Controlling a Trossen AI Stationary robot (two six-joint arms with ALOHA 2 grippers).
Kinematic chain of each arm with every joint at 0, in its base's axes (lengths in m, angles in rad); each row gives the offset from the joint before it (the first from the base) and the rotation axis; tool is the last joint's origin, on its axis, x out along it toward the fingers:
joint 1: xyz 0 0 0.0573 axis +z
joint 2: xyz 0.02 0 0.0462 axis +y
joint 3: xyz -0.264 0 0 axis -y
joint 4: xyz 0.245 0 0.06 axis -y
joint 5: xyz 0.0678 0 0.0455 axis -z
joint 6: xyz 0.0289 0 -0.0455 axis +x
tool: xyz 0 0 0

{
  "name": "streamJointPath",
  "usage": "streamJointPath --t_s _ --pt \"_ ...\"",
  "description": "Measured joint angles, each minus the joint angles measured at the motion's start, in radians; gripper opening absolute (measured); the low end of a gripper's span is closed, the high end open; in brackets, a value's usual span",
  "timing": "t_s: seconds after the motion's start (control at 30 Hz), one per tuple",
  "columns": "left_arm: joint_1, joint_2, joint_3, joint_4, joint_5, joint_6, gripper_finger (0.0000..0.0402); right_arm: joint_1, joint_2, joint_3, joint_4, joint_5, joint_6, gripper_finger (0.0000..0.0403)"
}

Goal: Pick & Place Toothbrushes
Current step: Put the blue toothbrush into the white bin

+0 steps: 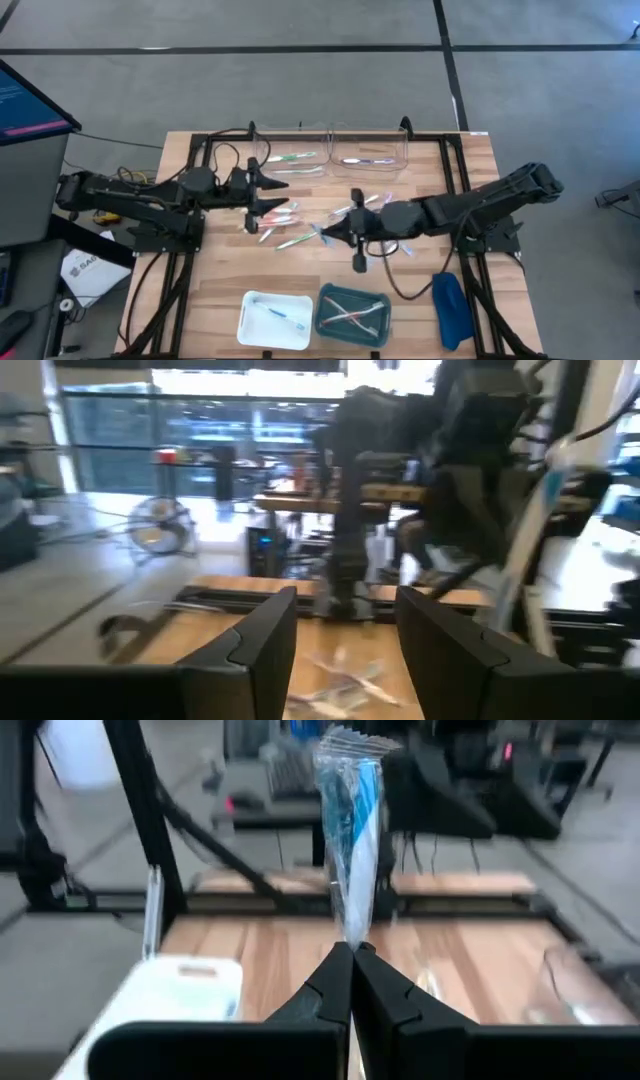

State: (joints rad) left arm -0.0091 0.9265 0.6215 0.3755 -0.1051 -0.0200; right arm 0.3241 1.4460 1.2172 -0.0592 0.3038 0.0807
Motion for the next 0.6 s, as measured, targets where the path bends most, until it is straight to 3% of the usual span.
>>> streamJointPath --t_s 0.2,0.3,0.4,0.6 --pt "-0.028 -0.009 0.000 -0.004 0.008 -0.008 0.0163 -0.001 0.146 0.140 -0.161 0.003 0.045 0.0000" --pt "-0.028 -0.015 0.000 -0.013 -0.023 -0.007 0.0163 -0.006 0.226 0.229 -0.227 -0.080 0.080 0.0000" --pt "-0.025 -0.045 0.001 -0.093 -0.162 0.041 0.0163 -0.001 0.316 0.365 -0.317 -0.164 0.112 0.0000" --pt "-0.014 -0.172 0.001 -0.323 -0.546 0.031 0.0163 0.027 0.515 0.698 -0.568 -0.174 0.153 0.0000"
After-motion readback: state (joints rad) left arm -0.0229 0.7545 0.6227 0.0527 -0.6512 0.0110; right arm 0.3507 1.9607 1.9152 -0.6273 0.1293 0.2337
